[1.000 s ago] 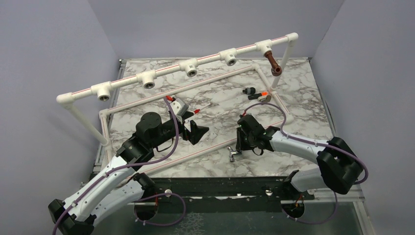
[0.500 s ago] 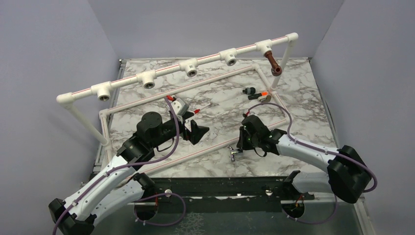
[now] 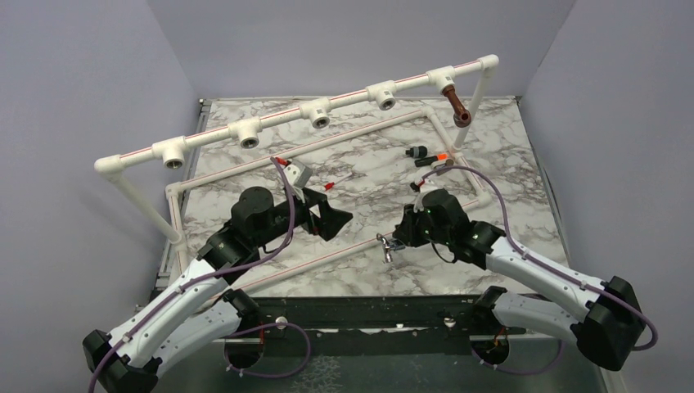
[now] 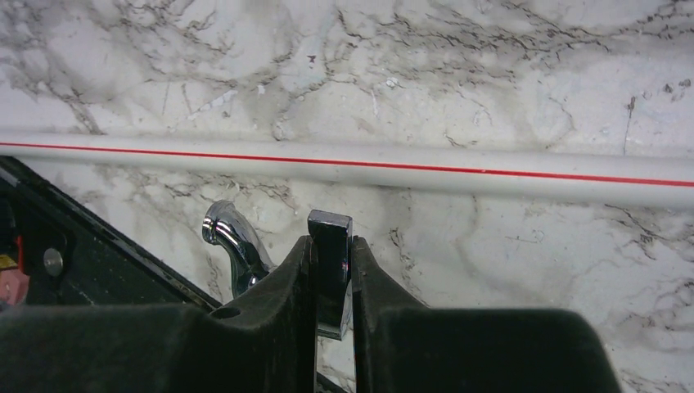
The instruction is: Install the water faucets
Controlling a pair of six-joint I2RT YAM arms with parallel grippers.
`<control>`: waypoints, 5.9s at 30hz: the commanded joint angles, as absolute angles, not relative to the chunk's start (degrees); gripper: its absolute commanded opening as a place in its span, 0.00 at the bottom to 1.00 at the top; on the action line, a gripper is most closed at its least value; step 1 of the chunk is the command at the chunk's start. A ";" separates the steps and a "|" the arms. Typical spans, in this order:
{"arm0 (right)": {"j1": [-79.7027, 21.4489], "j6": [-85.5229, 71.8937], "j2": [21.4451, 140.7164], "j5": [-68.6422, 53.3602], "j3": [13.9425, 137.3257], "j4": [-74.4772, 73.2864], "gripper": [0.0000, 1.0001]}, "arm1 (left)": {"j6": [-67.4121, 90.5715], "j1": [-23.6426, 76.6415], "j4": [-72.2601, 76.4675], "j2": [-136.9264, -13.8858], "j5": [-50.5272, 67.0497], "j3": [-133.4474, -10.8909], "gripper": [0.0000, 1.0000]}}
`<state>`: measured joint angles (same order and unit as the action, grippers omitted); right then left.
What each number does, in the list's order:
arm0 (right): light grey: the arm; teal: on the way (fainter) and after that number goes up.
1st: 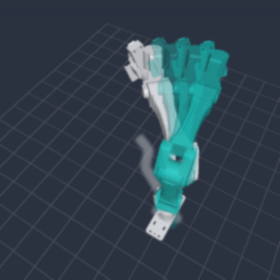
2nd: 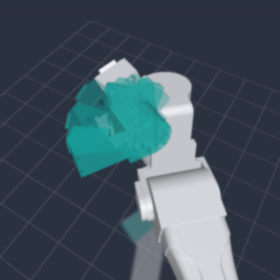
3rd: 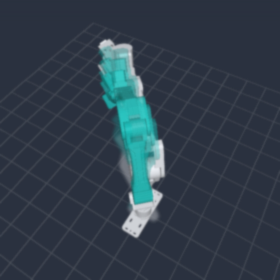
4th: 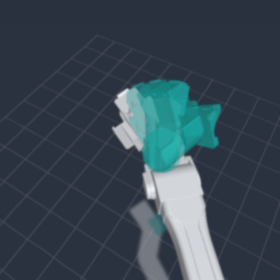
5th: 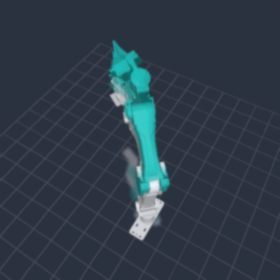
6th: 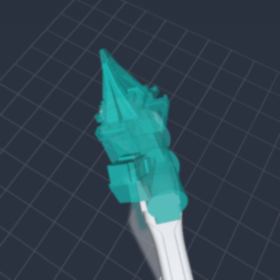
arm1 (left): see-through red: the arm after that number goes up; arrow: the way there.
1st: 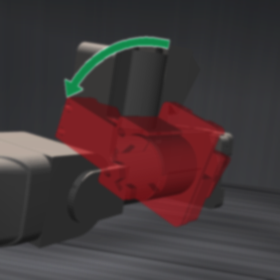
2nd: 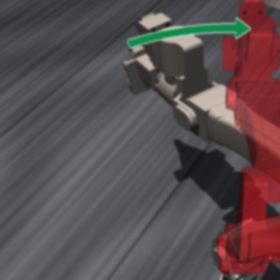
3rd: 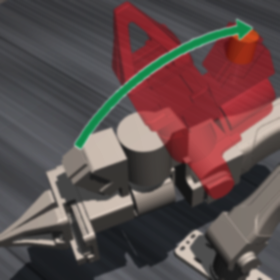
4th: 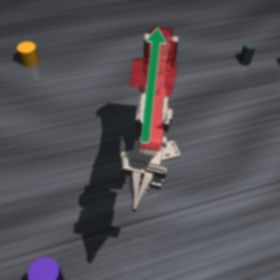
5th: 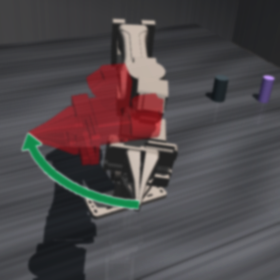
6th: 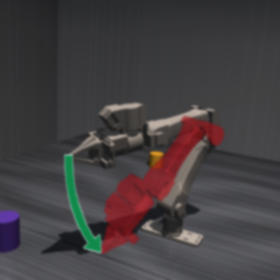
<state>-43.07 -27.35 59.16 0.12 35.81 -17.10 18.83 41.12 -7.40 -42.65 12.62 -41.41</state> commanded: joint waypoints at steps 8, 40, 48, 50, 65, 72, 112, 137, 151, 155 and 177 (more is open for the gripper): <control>-45.94 -14.35 56.28 -11.27 38.29 -7.51 0.01 | 30.72 41.39 -9.49 -45.43 19.82 -38.40 0.99; -55.52 13.62 51.28 -37.26 29.09 33.06 0.00 | 33.91 41.38 -7.44 -35.56 37.77 -34.49 0.97; -55.50 16.72 48.60 -42.25 27.64 41.52 0.01 | 38.07 41.37 2.81 -33.08 40.78 -30.51 0.95; -55.53 16.27 48.64 -43.82 27.76 45.21 0.01 | 40.10 41.33 7.02 -33.28 41.47 -29.25 0.95; -55.52 3.70 59.54 -49.95 32.04 77.18 0.01 | 47.97 41.39 27.11 -33.36 50.35 -28.44 0.91; -55.50 -7.66 68.49 -49.84 35.75 94.11 0.01 | 50.60 41.39 36.80 -33.15 53.42 -27.76 0.91; -55.54 -17.10 76.66 -43.08 42.13 100.42 0.38 | 49.37 42.87 47.20 -33.93 57.47 -30.50 0.00; -55.53 -0.73 41.91 -19.78 41.06 11.04 0.72 | 23.30 42.76 15.33 -40.02 55.03 -38.67 0.00; -55.55 -10.71 45.10 -14.41 49.41 -17.24 0.72 | 3.02 42.80 -6.62 -42.54 39.62 -45.57 0.00; -55.45 -12.65 47.60 -16.81 51.56 -20.20 0.71 | 1.06 42.82 -7.09 -42.61 34.55 -44.41 0.00; -43.15 -27.74 63.49 -49.10 57.57 -10.35 0.68 | -8.87 49.17 -9.57 -36.11 18.70 -36.65 0.00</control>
<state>-43.38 -24.14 61.69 -41.91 54.08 -15.07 -7.07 48.38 -10.22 -36.40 22.83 -37.10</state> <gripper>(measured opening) 0.692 0.238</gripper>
